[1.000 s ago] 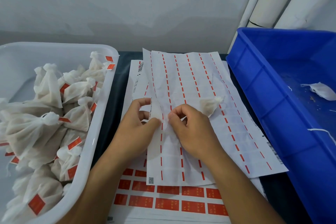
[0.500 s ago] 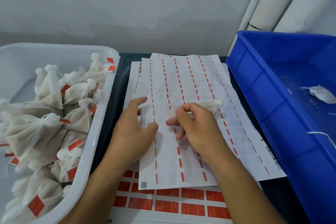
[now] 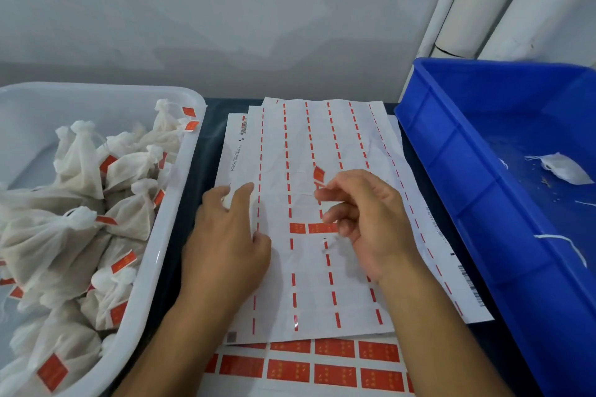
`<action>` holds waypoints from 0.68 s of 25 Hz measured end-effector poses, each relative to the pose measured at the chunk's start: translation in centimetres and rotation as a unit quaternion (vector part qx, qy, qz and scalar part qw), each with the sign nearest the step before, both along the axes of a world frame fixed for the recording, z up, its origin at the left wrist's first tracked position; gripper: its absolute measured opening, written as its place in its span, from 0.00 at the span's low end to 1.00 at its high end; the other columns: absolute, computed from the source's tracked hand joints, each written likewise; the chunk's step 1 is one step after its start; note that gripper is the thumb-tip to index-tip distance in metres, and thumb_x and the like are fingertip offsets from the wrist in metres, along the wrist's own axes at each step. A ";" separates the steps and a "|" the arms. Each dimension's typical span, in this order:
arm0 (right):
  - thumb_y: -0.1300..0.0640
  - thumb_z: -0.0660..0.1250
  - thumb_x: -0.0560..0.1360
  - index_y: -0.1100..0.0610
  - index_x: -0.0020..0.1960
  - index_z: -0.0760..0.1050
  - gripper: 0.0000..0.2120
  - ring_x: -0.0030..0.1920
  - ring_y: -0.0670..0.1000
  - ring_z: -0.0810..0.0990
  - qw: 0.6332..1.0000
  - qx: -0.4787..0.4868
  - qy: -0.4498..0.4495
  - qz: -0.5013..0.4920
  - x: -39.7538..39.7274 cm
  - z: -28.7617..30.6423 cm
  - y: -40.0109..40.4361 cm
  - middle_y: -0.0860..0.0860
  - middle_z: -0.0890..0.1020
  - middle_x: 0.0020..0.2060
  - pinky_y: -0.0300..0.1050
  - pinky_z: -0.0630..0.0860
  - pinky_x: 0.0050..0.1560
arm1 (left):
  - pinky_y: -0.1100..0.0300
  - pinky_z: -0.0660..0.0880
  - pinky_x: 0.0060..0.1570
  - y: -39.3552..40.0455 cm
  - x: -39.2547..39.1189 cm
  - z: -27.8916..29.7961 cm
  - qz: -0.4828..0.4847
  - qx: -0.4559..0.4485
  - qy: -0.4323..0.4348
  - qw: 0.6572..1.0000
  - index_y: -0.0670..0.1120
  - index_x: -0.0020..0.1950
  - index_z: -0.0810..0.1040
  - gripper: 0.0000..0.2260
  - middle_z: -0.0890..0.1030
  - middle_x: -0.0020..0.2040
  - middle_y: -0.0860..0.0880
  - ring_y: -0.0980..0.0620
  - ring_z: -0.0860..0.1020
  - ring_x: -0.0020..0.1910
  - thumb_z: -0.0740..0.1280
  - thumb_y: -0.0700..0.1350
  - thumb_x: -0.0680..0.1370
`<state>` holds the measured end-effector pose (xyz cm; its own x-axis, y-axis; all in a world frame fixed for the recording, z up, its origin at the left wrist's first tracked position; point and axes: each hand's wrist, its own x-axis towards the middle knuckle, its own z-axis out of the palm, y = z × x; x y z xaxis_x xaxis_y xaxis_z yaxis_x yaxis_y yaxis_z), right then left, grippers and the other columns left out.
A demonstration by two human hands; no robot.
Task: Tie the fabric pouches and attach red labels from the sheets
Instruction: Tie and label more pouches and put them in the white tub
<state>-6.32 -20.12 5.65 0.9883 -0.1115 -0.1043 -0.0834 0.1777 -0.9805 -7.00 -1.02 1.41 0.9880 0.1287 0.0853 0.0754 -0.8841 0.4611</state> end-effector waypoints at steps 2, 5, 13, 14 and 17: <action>0.53 0.70 0.81 0.52 0.44 0.83 0.08 0.33 0.48 0.84 0.998 -0.007 -0.016 -0.052 0.2 0.0 -0.5 0.51 0.88 0.41 0.35 0.76 0.30 | 0.51 0.74 0.65 -1.0 -0.1 0.3 -0.015 0.012 -0.046 0.999 0.62 0.78 0.60 0.31 0.61 0.79 0.54 0.50 0.69 0.73 0.70 0.55 0.78; 0.53 0.73 0.79 0.51 0.48 0.79 0.03 0.37 0.50 0.87 0.988 -0.078 -0.076 -0.111 0.4 -0.3 -1.2 0.48 0.87 0.41 0.35 0.79 0.34 | 0.48 0.72 0.69 -3.0 0.6 1.2 -0.052 0.022 -0.023 0.998 0.63 0.77 0.58 0.29 0.66 0.77 0.55 0.50 0.68 0.74 0.67 0.59 0.79; 0.57 0.74 0.75 0.50 0.51 0.74 0.10 0.35 0.47 0.85 0.933 0.056 -0.133 -0.331 1.3 -0.2 -3.7 0.46 0.86 0.41 0.36 0.75 0.31 | 0.48 0.75 0.59 -11.8 4.5 2.8 -0.183 0.077 -0.067 0.978 0.56 0.74 0.65 0.26 0.77 0.67 0.50 0.46 0.76 0.64 0.64 0.64 0.80; 0.58 0.74 0.75 0.49 0.51 0.74 0.10 0.35 0.46 0.84 0.927 0.055 -0.138 -0.344 1.3 -0.2 -3.8 0.45 0.86 0.41 0.36 0.75 0.30 | 0.48 0.75 0.60 -12.9 5.0 2.7 -0.185 0.070 -0.068 0.978 0.57 0.74 0.65 0.27 0.77 0.68 0.50 0.46 0.75 0.64 0.65 0.65 0.79; 0.58 0.73 0.76 0.49 0.51 0.74 0.10 0.34 0.46 0.84 0.918 0.055 -0.152 -0.361 1.3 -0.2 -3.8 0.43 0.86 0.40 0.35 0.76 0.31 | 0.50 0.75 0.62 -14.6 6.3 1.9 -0.195 0.068 -0.044 0.977 0.56 0.73 0.68 0.25 0.78 0.67 0.51 0.48 0.76 0.63 0.66 0.63 0.79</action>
<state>-5.02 -23.96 5.41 0.6456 -0.7550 0.1147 0.3709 0.1787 -0.9113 -0.69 -15.59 3.31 0.9477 -0.2752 0.1617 -0.3146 -0.8909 0.3276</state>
